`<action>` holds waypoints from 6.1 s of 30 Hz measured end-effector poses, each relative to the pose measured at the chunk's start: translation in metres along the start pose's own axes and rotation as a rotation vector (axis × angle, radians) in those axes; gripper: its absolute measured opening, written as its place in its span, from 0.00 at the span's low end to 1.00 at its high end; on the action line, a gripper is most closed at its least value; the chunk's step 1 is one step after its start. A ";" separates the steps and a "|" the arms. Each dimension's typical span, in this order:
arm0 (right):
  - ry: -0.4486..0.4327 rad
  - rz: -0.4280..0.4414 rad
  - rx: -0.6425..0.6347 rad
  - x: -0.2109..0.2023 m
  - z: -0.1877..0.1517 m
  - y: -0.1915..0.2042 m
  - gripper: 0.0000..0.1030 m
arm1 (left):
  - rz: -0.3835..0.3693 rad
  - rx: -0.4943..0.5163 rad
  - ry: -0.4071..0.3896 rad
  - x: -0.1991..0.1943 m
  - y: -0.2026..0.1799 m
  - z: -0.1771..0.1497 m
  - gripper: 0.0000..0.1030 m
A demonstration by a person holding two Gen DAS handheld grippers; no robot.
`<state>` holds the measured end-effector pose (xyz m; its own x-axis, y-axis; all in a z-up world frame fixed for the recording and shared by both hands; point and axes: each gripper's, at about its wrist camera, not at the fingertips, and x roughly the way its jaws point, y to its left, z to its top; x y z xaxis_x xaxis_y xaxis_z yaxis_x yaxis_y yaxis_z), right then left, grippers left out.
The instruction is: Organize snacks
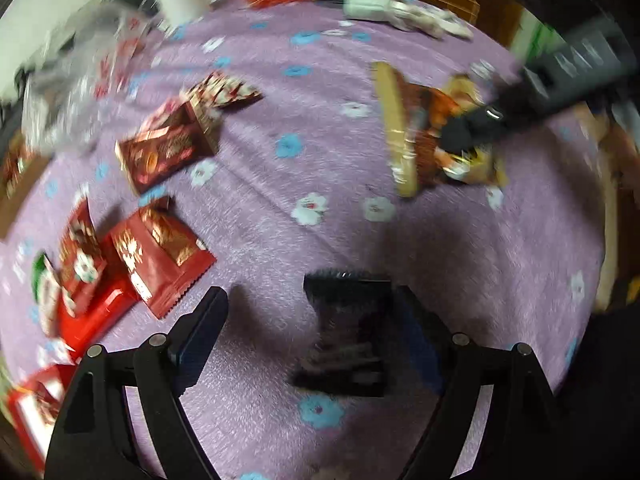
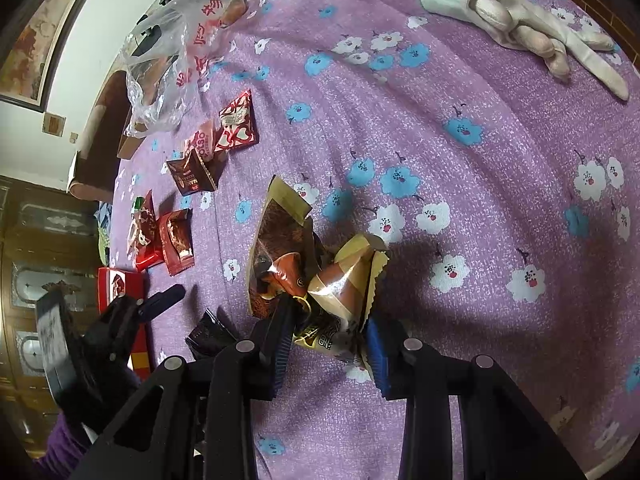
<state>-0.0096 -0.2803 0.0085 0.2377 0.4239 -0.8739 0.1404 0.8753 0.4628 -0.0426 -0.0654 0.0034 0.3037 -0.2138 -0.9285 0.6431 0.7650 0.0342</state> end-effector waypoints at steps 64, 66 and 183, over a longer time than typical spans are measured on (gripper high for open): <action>0.048 0.010 -0.291 0.021 -0.015 0.099 0.31 | 0.141 -0.367 -0.191 -0.099 0.062 -0.044 0.23; 0.054 0.037 -0.320 0.023 -0.017 0.115 0.31 | 0.183 -0.391 -0.203 -0.112 0.067 -0.056 0.23; 0.070 -0.037 -0.434 0.048 0.043 0.076 0.24 | 0.022 -0.443 0.052 -0.005 0.092 0.014 0.31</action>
<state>0.0534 -0.2034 0.0081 0.1728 0.3923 -0.9035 -0.2725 0.9005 0.3388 0.0248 -0.0030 0.0160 0.2711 -0.1729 -0.9469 0.2701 0.9579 -0.0976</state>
